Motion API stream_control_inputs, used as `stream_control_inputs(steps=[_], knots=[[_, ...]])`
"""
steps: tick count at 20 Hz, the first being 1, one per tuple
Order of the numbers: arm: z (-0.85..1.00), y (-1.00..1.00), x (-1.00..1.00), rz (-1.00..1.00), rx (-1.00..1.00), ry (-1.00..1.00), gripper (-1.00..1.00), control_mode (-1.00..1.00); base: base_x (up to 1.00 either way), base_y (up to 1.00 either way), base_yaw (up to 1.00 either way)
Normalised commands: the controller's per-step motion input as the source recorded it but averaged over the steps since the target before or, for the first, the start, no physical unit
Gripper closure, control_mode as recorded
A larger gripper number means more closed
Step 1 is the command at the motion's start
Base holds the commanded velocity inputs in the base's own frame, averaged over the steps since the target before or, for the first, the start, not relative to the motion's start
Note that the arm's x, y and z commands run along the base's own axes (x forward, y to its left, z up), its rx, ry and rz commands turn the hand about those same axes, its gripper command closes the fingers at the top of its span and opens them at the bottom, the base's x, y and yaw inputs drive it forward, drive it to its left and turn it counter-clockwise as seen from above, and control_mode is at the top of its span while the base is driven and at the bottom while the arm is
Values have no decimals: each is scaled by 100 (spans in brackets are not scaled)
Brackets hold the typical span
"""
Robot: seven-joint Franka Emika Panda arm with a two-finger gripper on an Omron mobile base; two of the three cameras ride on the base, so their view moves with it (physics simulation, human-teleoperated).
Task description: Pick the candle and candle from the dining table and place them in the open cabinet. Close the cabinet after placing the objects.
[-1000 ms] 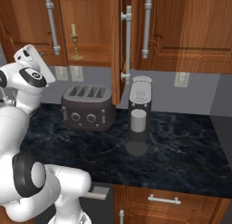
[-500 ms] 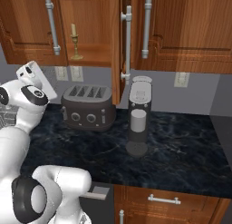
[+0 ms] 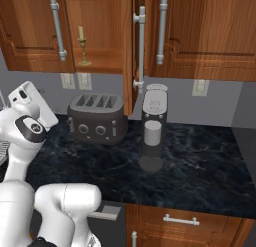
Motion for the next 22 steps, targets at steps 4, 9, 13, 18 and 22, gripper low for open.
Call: stream_control_inputs(steps=[4, 9, 13, 18, 22], knots=[[34, 0, -66, 0, 0, -7, -100, -100, 0, 0, 0], [37, -2, -57, 0, 3, -2, -100, -100, 0, 0, 0], [32, -8, -33, -4, 7, 2, -100, -100, 0, 0, 0], [30, -26, -43, -12, 11, 10, -100, -100, 0, 0, 0], [13, -34, -61, -20, 15, 17, -100, -100, 0, 0, 0]])
